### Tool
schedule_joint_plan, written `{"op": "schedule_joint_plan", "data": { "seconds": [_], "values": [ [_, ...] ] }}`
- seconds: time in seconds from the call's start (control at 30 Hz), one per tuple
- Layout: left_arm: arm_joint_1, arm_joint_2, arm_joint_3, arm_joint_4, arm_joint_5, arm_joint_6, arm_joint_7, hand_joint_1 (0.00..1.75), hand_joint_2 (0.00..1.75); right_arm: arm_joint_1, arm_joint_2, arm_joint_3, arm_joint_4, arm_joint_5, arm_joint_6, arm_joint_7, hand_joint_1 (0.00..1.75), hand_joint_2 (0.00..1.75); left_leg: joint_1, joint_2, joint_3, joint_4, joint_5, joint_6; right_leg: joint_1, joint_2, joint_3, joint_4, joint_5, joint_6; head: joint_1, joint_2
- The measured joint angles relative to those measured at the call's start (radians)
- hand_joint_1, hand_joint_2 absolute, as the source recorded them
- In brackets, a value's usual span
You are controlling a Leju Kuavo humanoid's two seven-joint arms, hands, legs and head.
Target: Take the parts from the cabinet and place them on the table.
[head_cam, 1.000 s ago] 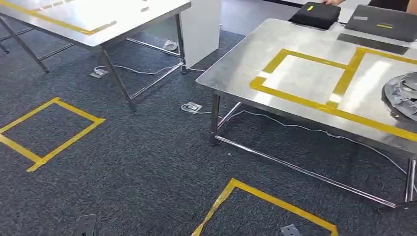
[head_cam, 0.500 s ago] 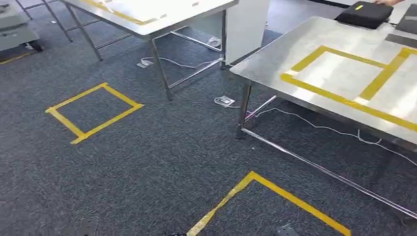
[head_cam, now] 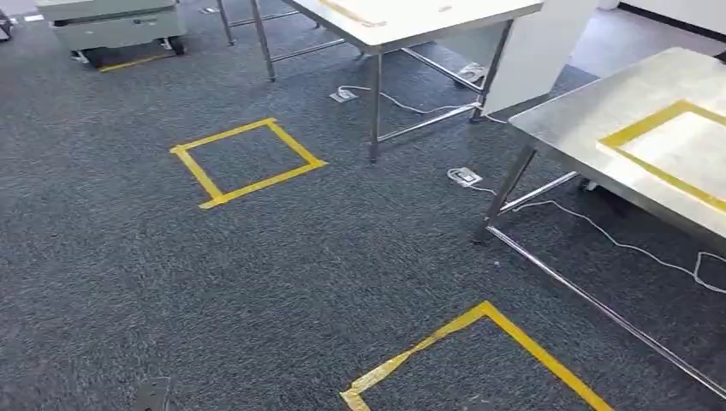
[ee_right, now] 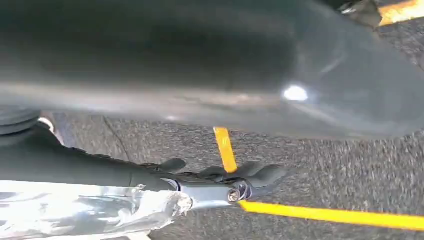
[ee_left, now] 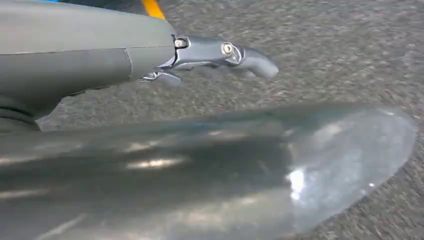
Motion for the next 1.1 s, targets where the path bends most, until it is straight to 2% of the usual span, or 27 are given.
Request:
{"op": "schedule_joint_plan", "data": {
  "seconds": [0.03,0.07,0.1,0.13,0.17,0.2,0.3,0.33,0.37,0.4,0.43,0.47,0.5,0.53,0.57,0.6,0.63,0.67,0.7,0.73,0.8,0.97,1.0,1.03,1.07,1.1],
  "values": [
    [0.002,0.000,0.000,0.000,0.000,0.000,0.001,0.00,0.00,0.000,0.000,0.001,0.000,0.000,0.000,0.000,0.00,0.00,-0.001,-0.011,-0.004,0.000,0.005,-0.001,0.001,0.000,0.010,-0.009,0.011,-0.003,0.000,0.000],
    [0.005,0.001,0.000,0.000,0.000,0.002,0.002,0.00,0.00,-0.001,0.000,0.002,0.000,0.000,0.000,0.000,0.00,0.00,-0.001,-0.026,-0.008,0.001,0.009,-0.003,0.001,0.001,0.042,-0.060,0.040,-0.006,0.000,0.000],
    [0.005,0.001,0.000,0.000,0.000,0.004,0.005,0.00,0.00,-0.001,0.000,0.002,0.000,0.000,0.000,0.000,0.00,0.00,0.000,-0.041,-0.011,0.002,0.013,-0.006,0.000,0.006,0.093,-0.145,0.078,-0.008,0.000,0.000],
    [0.004,0.000,0.000,0.000,-0.002,0.007,0.013,0.00,0.00,-0.002,0.000,0.003,0.000,0.002,0.000,0.000,0.00,0.00,0.001,-0.054,-0.012,0.004,0.015,-0.009,-0.003,0.026,0.150,-0.241,0.115,-0.008,0.000,0.000],
    [0.004,0.000,-0.001,0.000,-0.004,0.010,0.019,0.00,0.00,-0.003,0.000,0.003,0.000,0.003,0.001,0.000,0.00,0.00,0.002,-0.065,-0.016,0.006,0.017,-0.014,-0.008,0.078,0.190,-0.313,0.109,-0.009,0.001,0.000],
    [0.002,0.000,-0.003,0.000,-0.006,0.016,0.026,0.00,0.00,-0.004,0.001,0.003,0.001,0.003,0.002,0.000,0.00,0.00,-0.002,-0.074,-0.026,0.017,0.017,-0.019,-0.012,0.090,0.202,-0.334,0.106,-0.010,-0.002,0.000],
    [0.006,0.001,-0.006,0.000,-0.007,0.025,0.039,0.00,0.00,-0.005,0.001,0.003,0.001,0.006,0.005,0.001,0.00,0.00,0.009,-0.102,-0.045,0.013,0.033,-0.040,-0.001,0.063,0.188,-0.321,0.112,-0.026,-0.002,0.000],
    [0.007,0.002,-0.006,0.000,-0.007,0.026,0.040,0.00,0.00,-0.005,0.001,0.004,0.001,0.007,0.006,0.001,0.00,0.00,0.009,-0.101,-0.050,0.017,0.029,-0.044,-0.007,0.049,0.188,-0.329,0.118,-0.036,-0.002,0.000],
    [0.008,0.002,-0.006,0.000,-0.007,0.027,0.040,0.00,0.00,-0.007,0.001,0.003,0.001,0.008,0.006,0.001,0.00,0.00,0.005,-0.047,-0.061,0.041,0.006,-0.047,-0.005,0.037,0.187,-0.331,0.122,-0.042,-0.004,0.000],
    [0.006,0.002,-0.006,0.000,-0.007,0.028,0.041,0.00,0.00,-0.007,0.001,0.003,0.001,0.008,0.006,0.001,0.00,0.00,0.005,-0.018,-0.090,0.098,-0.033,-0.051,-0.003,0.026,0.184,-0.331,0.123,-0.049,-0.011,0.000],
    [0.002,0.002,-0.006,0.000,-0.007,0.028,0.041,0.00,0.00,-0.007,0.001,0.003,0.001,0.008,0.006,0.001,0.00,0.00,0.005,-0.004,-0.132,0.183,-0.077,-0.055,0.000,0.010,0.181,-0.331,0.124,-0.051,-0.011,0.000],
    [0.000,0.002,-0.007,0.000,-0.007,0.028,0.041,0.00,0.00,-0.004,0.001,0.003,0.002,0.009,0.007,0.001,0.00,0.00,0.005,0.001,-0.170,0.263,-0.111,-0.056,0.002,-0.006,0.178,-0.331,0.125,-0.053,-0.011,0.000],
    [0.001,0.000,-0.007,0.000,-0.007,0.028,0.042,0.00,0.00,-0.003,0.001,0.003,0.002,0.009,0.009,0.001,0.00,0.00,0.005,0.002,-0.200,0.325,-0.131,-0.058,0.004,-0.021,0.174,-0.331,0.125,-0.054,-0.011,0.000],
    [0.004,0.000,-0.007,0.000,-0.007,0.028,0.042,0.00,0.00,-0.003,0.001,0.003,0.003,0.009,0.009,0.001,0.00,0.00,0.005,0.003,-0.203,0.336,-0.124,-0.057,0.005,-0.035,0.172,-0.331,0.126,-0.054,-0.011,0.000],
    [0.006,0.001,-0.006,0.000,-0.006,0.028,0.042,0.00,0.00,-0.004,0.001,0.003,0.003,0.010,0.009,0.001,0.00,0.00,0.005,0.004,-0.182,0.303,-0.095,-0.054,0.006,-0.049,0.171,-0.331,0.127,-0.055,-0.011,0.000],
    [0.006,0.001,-0.007,0.000,-0.006,0.027,0.041,0.00,0.00,-0.005,0.001,0.003,0.003,0.012,0.009,0.001,0.00,0.00,0.004,0.009,-0.143,0.237,-0.056,-0.051,0.007,-0.061,0.171,-0.331,0.128,-0.054,-0.011,0.000],
    [0.005,0.001,-0.007,0.000,-0.006,0.026,0.039,0.00,0.00,-0.006,0.001,0.004,0.003,0.015,0.009,0.001,0.00,0.00,0.001,0.027,-0.089,0.146,-0.016,-0.046,0.008,-0.072,0.173,-0.331,0.129,-0.052,-0.011,0.000],
    [0.004,0.002,-0.007,0.000,-0.006,0.022,0.037,0.00,0.00,-0.007,0.001,0.004,0.003,0.018,0.009,0.001,0.00,0.00,-0.003,0.070,-0.040,0.069,0.006,-0.040,0.008,-0.083,0.175,-0.331,0.129,-0.051,-0.011,0.000],
    [-0.002,0.002,-0.007,0.000,-0.006,0.020,0.034,0.00,0.00,-0.006,0.002,0.005,0.003,0.019,0.009,0.000,0.00,0.00,-0.010,0.109,-0.017,0.014,0.004,-0.038,0.019,-0.093,0.171,-0.321,0.125,-0.043,-0.015,0.000],
    [-0.007,0.001,-0.007,0.000,-0.006,0.019,0.033,0.00,0.00,-0.006,0.001,0.005,0.003,0.020,0.009,0.000,0.00,0.00,-0.011,0.092,-0.023,0.020,0.004,-0.025,0.018,-0.105,0.168,-0.323,0.128,-0.037,-0.013,0.000],
    [0.001,0.001,-0.007,0.000,-0.006,0.019,0.031,0.00,0.00,-0.009,0.002,0.006,0.003,0.021,0.010,-0.001,0.00,0.00,-0.013,0.068,-0.033,0.019,0.008,-0.017,0.017,-0.131,0.172,-0.326,0.131,-0.031,-0.011,0.000],
    [0.004,0.001,-0.007,0.000,-0.006,0.019,0.031,0.00,0.00,-0.010,0.002,0.007,0.003,0.021,0.010,-0.001,0.00,0.00,-0.012,0.059,-0.032,0.015,0.012,-0.012,0.017,-0.139,0.174,-0.325,0.130,-0.027,-0.012,0.000],
    [0.006,0.001,-0.007,0.000,-0.006,0.019,0.031,0.00,0.00,-0.011,0.002,0.009,0.003,0.021,0.010,-0.001,0.00,0.00,-0.006,0.052,-0.029,0.012,0.017,-0.005,0.015,-0.126,0.170,-0.322,0.126,-0.021,-0.013,0.000],
    [0.007,0.002,-0.007,0.000,-0.006,0.019,0.031,0.00,0.00,-0.012,0.002,0.010,0.003,0.023,0.010,-0.001,0.00,0.00,-0.005,0.049,-0.030,0.012,0.019,-0.003,0.012,-0.096,0.167,-0.312,0.117,-0.016,-0.010,0.000],
    [0.002,0.001,-0.007,0.000,-0.006,0.019,0.031,0.00,0.00,-0.004,0.002,0.011,0.005,0.024,0.010,-0.002,0.00,0.00,-0.004,-0.005,-0.043,0.013,0.030,0.009,0.008,-0.002,0.038,-0.016,-0.029,-0.006,0.000,0.000],
    [0.004,0.001,-0.007,0.000,-0.006,0.018,0.031,0.00,0.00,-0.003,0.002,0.012,0.005,0.024,0.010,-0.002,0.00,0.00,-0.004,-0.017,-0.045,0.013,0.032,0.008,0.007,-0.002,0.027,0.005,-0.028,-0.007,0.000,0.000]
  ]
}}
